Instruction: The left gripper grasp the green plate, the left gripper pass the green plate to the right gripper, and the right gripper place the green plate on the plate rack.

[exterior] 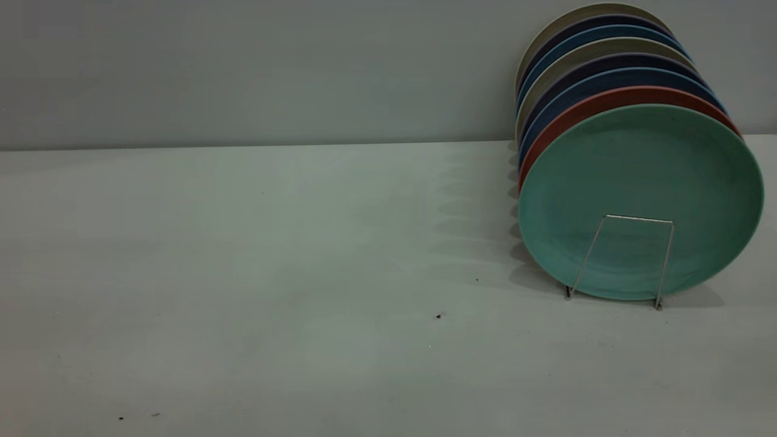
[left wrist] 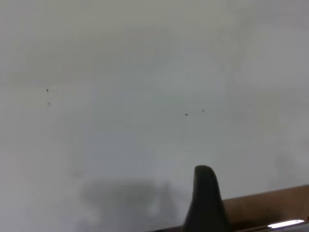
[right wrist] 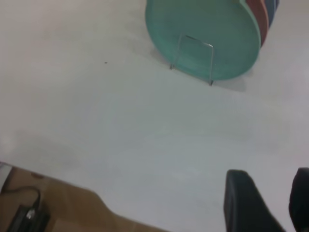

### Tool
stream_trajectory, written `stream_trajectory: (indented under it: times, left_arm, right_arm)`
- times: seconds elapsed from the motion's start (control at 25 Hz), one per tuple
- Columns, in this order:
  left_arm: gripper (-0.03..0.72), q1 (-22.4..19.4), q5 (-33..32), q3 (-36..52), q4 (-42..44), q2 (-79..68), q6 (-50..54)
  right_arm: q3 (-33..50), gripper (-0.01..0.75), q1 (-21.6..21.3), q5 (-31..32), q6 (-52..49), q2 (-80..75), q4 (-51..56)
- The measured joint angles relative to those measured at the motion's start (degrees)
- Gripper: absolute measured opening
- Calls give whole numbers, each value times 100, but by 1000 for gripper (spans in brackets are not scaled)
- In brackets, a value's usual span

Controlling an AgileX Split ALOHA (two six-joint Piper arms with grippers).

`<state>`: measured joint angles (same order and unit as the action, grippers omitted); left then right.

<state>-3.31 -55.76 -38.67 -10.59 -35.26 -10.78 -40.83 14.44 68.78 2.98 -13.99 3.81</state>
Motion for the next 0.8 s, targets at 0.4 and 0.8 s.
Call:
stream_trajectory:
  times: [0.4, 0.8]
  left_arm:
    - [568, 0, -508, 913, 71, 1910, -349]
    - [568, 0, -1075, 948, 859, 3461, 108]
  right_arm:
    - [1237, 249, 0, -166, 529, 639, -42]
    - [1335, 249, 0, -345, 554, 658, -49]
